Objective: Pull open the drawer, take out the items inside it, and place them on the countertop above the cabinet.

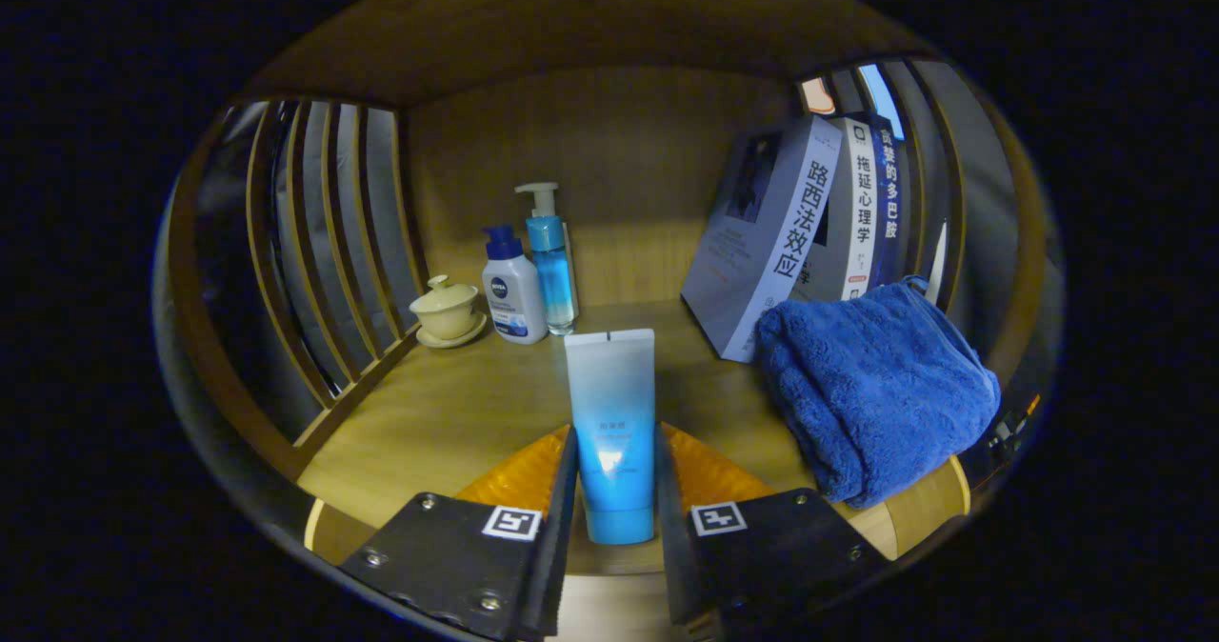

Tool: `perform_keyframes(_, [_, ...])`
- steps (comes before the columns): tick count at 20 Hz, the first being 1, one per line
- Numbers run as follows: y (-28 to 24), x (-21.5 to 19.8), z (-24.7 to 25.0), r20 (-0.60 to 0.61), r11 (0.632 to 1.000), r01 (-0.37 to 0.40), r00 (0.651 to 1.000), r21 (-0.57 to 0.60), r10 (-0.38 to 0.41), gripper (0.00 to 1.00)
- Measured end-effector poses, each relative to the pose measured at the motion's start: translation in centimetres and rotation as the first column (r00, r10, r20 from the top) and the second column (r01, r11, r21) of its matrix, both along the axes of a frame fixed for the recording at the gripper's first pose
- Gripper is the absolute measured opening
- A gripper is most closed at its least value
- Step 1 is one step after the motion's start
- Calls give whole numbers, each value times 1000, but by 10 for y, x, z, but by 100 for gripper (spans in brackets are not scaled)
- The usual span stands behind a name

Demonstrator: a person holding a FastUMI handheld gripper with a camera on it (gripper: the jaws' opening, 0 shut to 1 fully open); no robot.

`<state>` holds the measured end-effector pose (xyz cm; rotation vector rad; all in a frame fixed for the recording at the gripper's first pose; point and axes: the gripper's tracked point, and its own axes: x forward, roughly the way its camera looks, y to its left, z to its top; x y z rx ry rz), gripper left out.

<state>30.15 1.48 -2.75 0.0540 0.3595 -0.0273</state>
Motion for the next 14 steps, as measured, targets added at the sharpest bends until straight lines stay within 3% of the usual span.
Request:
perform_keyframes(4, [-5, 4, -10, -17, 1000, 26, 1000, -18, -26, 45])
perform_keyframes(10, [-16, -11, 9, 40, 997, 61, 997, -48, -59, 97])
perform_keyframes(14, [-10, -45, 31, 77, 998, 37, 996, -43, -34, 100])
